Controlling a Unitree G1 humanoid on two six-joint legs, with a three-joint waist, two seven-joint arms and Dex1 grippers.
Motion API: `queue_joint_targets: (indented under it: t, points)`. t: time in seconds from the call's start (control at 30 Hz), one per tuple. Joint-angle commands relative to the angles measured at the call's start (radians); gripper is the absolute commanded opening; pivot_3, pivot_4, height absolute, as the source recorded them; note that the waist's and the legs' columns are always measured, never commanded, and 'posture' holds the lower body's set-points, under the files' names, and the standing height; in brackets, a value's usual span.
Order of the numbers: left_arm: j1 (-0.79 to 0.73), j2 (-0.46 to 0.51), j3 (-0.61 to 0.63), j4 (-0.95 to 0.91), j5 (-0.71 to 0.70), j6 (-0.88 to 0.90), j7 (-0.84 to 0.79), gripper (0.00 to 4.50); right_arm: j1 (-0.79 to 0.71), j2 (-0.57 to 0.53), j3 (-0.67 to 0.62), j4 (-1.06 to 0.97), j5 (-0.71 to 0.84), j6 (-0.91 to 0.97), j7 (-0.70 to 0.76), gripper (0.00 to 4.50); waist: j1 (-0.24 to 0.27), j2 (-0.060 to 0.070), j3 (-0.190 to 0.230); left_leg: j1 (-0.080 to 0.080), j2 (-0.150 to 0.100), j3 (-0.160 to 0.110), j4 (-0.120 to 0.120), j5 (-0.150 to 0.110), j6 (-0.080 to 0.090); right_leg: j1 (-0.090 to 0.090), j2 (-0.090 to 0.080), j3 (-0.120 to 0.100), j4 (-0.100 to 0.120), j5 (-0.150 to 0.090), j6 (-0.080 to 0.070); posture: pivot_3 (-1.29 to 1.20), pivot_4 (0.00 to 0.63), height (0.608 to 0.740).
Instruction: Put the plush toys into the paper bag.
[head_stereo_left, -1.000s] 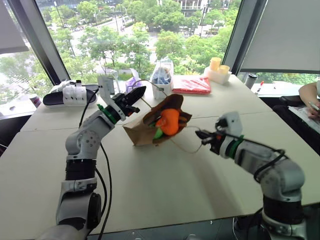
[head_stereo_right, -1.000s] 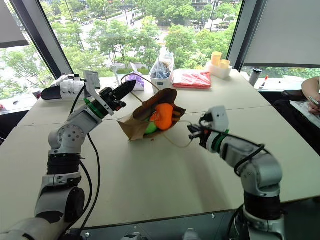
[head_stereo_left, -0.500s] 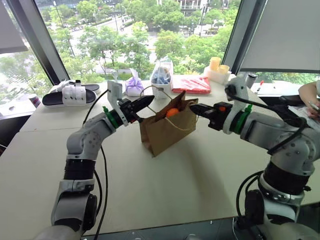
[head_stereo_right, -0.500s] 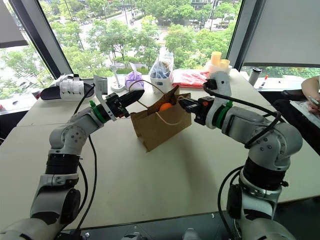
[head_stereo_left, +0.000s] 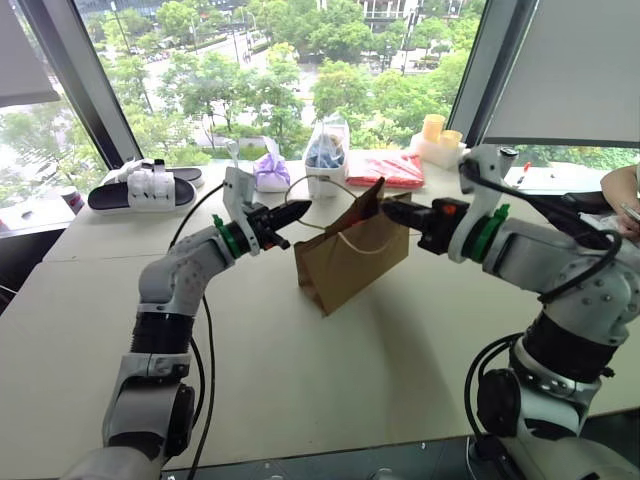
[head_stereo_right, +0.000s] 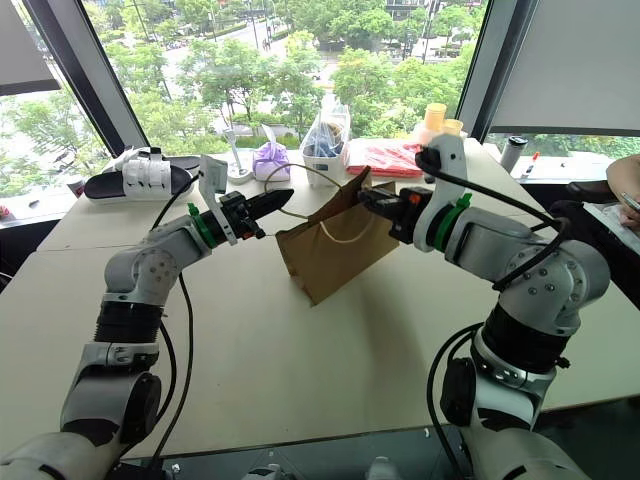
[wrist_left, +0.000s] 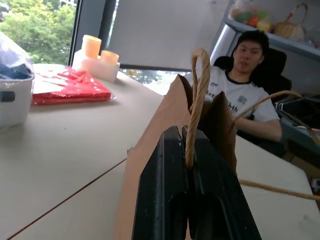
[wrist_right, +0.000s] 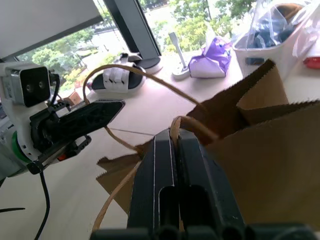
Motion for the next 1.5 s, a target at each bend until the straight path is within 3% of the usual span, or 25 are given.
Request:
queue_joint_targets:
  t: [0.03,0.1,0.3,0.33,0.37,0.67,0.77,0.9,1.0,1.13,1.23,1.37,1.5]
  points:
    - [-0.018,0.006,-0.01,0.026,0.047,-0.064,-0.019,0.26,0.016,-0.026,-0.014,-0.033,0.007,-0.023,0.007,0.59,0.0,0.0,0.0,0.0,0.0,0.0,0.0,0.0,0.0,0.0,0.0,0.0,0.0,0.0,0.0,0.0,0.15,0.74]
    - [-0.028,0.008,-0.008,0.046,0.049,-0.072,-0.039,0.9,0.032,-0.035,-0.021,-0.034,0.011,-0.027,0.009,1.41,0.0,0.0,0.0,0.0,0.0,0.0,0.0,0.0,0.0,0.0,0.0,0.0,0.0,0.0,0.0,0.0,0.15,0.74]
    - [-0.053,0.031,-0.001,0.073,0.054,-0.081,-0.106,3.91,0.037,-0.06,-0.057,-0.034,0.021,-0.015,0.003,4.49,-0.001,0.0,0.0,0.0,0.0,0.0,0.0,0.0,0.0,0.0,0.0,0.0,0.0,0.0,0.0,0.0,0.15,0.74]
    - [-0.055,0.036,0.004,0.071,0.047,-0.075,-0.121,4.41,0.034,-0.064,-0.069,-0.035,0.026,-0.009,0.004,4.5,-0.001,0.0,0.0,0.0,0.0,0.0,0.0,0.0,0.0,0.0,0.0,0.0,0.0,0.0,0.0,0.0,0.15,0.74]
    - [-0.054,0.045,0.008,0.065,0.038,-0.063,-0.137,4.47,0.032,-0.073,-0.083,-0.04,0.034,-0.001,0.008,4.5,-0.001,0.0,0.0,0.0,0.0,0.0,0.0,0.0,0.0,0.0,0.0,0.0,0.0,0.0,0.0,0.0,0.15,0.74]
    - [0.034,0.149,0.009,-0.05,0.007,0.011,-0.225,4.47,0.024,-0.199,-0.225,-0.092,0.132,0.063,0.077,4.5,-0.001,0.0,0.0,0.0,0.0,0.0,0.0,0.0,0.001,0.0,0.0,0.0,0.0,0.0,0.0,0.0,0.15,0.74]
    - [0.102,0.154,0.0,-0.128,-0.015,0.034,-0.235,4.47,0.099,-0.274,-0.3,-0.083,0.132,0.058,0.094,4.5,0.003,0.0,0.0,0.0,0.001,0.0,-0.001,-0.001,0.001,0.0,0.0,0.0,0.0,0.0,0.0,0.0,0.15,0.74]
    - [0.152,0.13,-0.027,-0.181,-0.001,0.022,-0.22,4.47,0.252,-0.263,-0.245,-0.123,0.105,-0.033,0.094,4.5,0.004,-0.001,0.0,0.0,0.001,0.0,0.0,-0.001,0.001,0.003,0.0,-0.001,-0.003,0.0,0.0,0.0,0.15,0.74]
    - [0.179,0.105,-0.056,-0.204,0.028,-0.001,-0.2,4.5,0.362,-0.228,-0.134,-0.155,0.061,-0.162,0.1,3.65,0.002,-0.001,0.0,0.001,0.001,0.001,0.001,-0.001,0.001,0.003,0.0,0.0,-0.002,0.0,0.0,0.0,0.15,0.74]
    - [0.184,0.075,-0.066,-0.204,0.034,-0.011,-0.172,4.5,0.452,-0.184,0.041,-0.159,0.006,-0.314,0.129,1.57,-0.002,-0.001,0.0,0.001,0.001,0.001,0.001,-0.001,0.001,0.003,0.0,0.0,-0.002,0.0,0.0,0.0,0.15,0.74]
    - [0.178,0.047,-0.082,-0.198,0.051,-0.022,-0.137,4.5,0.436,-0.15,0.229,-0.097,-0.086,-0.441,0.147,0.01,-0.003,-0.001,0.0,0.001,0.001,0.001,0.001,-0.001,0.001,0.002,0.0,0.0,-0.002,0.0,0.0,0.0,0.15,0.74]
    - [0.188,0.017,-0.11,-0.203,0.097,-0.049,-0.093,4.5,0.381,-0.115,0.371,0.031,-0.189,-0.566,0.167,0.01,0.001,-0.001,0.0,0.001,0.001,0.0,0.001,0.0,0.001,0.003,0.0,0.0,-0.002,0.0,0.0,0.0,0.15,0.74]
    - [0.201,-0.001,-0.119,-0.214,0.127,-0.06,-0.044,4.5,0.345,-0.099,0.421,0.111,-0.233,-0.628,0.183,0.01,0.004,-0.001,0.0,0.0,0.0,0.0,0.001,0.0,0.001,0.003,0.0,0.0,-0.003,0.0,0.0,0.0,0.15,0.74]
